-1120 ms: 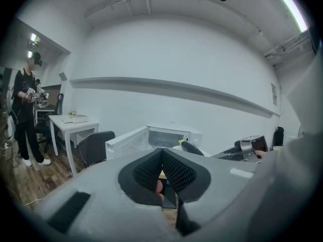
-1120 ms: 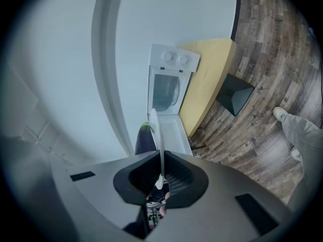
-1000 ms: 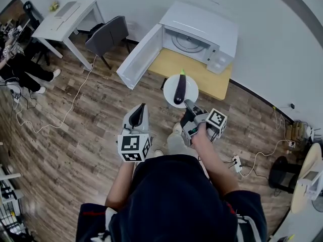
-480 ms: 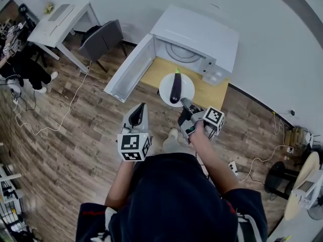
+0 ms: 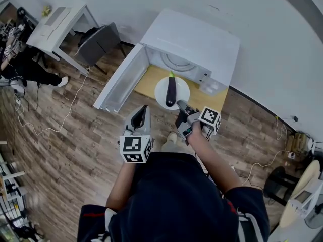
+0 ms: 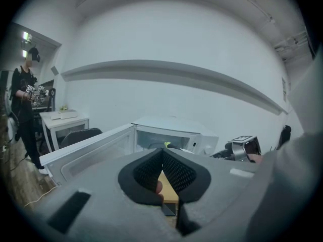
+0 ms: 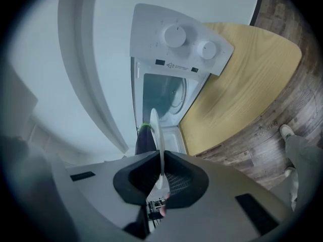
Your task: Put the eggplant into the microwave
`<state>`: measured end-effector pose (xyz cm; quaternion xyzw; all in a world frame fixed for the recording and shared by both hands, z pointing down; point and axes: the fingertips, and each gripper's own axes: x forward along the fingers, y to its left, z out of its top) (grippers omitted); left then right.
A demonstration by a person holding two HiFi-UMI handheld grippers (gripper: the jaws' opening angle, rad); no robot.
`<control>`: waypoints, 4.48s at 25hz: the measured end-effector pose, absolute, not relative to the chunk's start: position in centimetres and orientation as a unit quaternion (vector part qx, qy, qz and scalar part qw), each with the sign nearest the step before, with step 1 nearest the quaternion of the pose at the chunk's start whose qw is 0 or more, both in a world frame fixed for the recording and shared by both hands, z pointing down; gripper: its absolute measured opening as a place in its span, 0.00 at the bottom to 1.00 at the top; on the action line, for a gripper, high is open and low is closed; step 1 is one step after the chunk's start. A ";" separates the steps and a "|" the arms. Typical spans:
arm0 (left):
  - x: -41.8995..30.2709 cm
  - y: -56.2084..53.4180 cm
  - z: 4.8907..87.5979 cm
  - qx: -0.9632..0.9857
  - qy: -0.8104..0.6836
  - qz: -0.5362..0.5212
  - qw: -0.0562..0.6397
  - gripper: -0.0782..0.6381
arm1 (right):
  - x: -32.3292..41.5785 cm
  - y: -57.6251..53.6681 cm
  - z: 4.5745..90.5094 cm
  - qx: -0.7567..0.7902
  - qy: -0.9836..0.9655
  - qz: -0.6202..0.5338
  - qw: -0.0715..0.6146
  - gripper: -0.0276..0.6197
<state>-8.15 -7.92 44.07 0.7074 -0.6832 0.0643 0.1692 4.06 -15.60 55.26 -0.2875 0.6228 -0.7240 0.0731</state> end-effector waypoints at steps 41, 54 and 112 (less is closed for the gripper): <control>-11.8 -20.4 49.9 0.844 -0.474 0.163 0.190 0.13 | 1.2 -24.8 64.6 -0.443 0.524 -0.704 0.182 0.08; -11.6 -20.9 51.8 0.862 -0.426 0.186 0.203 0.13 | 1.0 -27.1 67.1 -0.473 0.500 -0.699 0.192 0.08; -12.2 -22.7 53.2 0.846 -0.439 0.190 0.235 0.13 | -1.3 -34.8 68.9 -0.477 0.525 -0.684 0.168 0.08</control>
